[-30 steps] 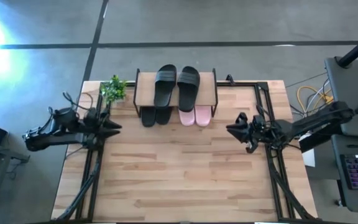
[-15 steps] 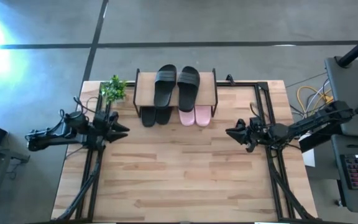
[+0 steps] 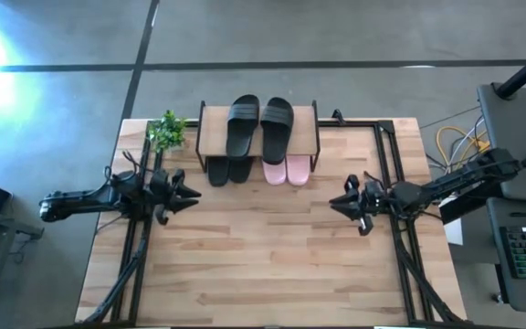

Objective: Pick and place slides into the shelf
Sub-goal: Return to Home Position

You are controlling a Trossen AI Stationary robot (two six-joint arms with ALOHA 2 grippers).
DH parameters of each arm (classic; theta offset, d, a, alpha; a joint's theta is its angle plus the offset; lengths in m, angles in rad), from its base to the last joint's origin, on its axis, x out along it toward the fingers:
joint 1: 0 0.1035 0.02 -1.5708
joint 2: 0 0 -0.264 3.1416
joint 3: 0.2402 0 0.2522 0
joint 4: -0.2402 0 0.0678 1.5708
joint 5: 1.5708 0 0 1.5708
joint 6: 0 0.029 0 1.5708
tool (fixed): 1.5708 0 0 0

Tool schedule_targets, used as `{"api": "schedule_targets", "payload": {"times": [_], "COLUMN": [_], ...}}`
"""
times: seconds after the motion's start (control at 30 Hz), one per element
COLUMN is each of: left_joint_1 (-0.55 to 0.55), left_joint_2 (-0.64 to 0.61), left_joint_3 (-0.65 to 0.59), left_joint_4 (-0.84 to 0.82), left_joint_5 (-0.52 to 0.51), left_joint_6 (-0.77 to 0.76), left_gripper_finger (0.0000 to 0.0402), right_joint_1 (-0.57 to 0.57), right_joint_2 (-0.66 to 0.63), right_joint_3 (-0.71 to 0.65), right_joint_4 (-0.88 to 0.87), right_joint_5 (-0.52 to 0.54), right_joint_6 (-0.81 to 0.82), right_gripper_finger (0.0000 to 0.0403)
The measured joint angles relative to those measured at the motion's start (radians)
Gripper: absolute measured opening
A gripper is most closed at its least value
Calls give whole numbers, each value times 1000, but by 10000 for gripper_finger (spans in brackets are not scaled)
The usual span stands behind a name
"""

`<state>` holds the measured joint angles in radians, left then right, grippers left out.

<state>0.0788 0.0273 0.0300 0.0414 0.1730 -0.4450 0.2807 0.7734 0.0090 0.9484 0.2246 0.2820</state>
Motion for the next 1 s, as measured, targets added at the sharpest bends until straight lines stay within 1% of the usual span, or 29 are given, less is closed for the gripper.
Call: {"api": "schedule_targets", "payload": {"times": [0.07, 0.17, 0.23, 0.33, 0.43, 0.6, 1.0], "left_joint_1": [0, 0, 0, 0, 0, 0, 0], "left_joint_2": [3, 6, 9, 12, 18, 20, 23], "left_joint_3": [-20, -21, -21, -21, -22, -22, -23], "left_joint_4": [39, 20, 5, -8, -5, -6, -5], "left_joint_5": [-1, -21, -41, -110, -156, -156, -155], "left_joint_6": [50, 128, 139, 136, 176, 193, 191], "left_gripper_finger": [111, 111, 111, 111, 111, 111, 111], "right_joint_1": [-7, -31, -51, -78, -97, -110, -110], "right_joint_2": [-1, -1, 0, -1, -2, 7, 7], "right_joint_3": [0, 0, 0, 0, 0, 0, 0], "right_joint_4": [-23, -75, -89, -80, -76, -102, -107], "right_joint_5": [-6, -74, -122, -159, -161, -118, -119], "right_joint_6": [-9, 9, 18, 0, -46, -49, -48], "right_gripper_finger": [68, 68, 68, 68, 68, 68, 68]}}
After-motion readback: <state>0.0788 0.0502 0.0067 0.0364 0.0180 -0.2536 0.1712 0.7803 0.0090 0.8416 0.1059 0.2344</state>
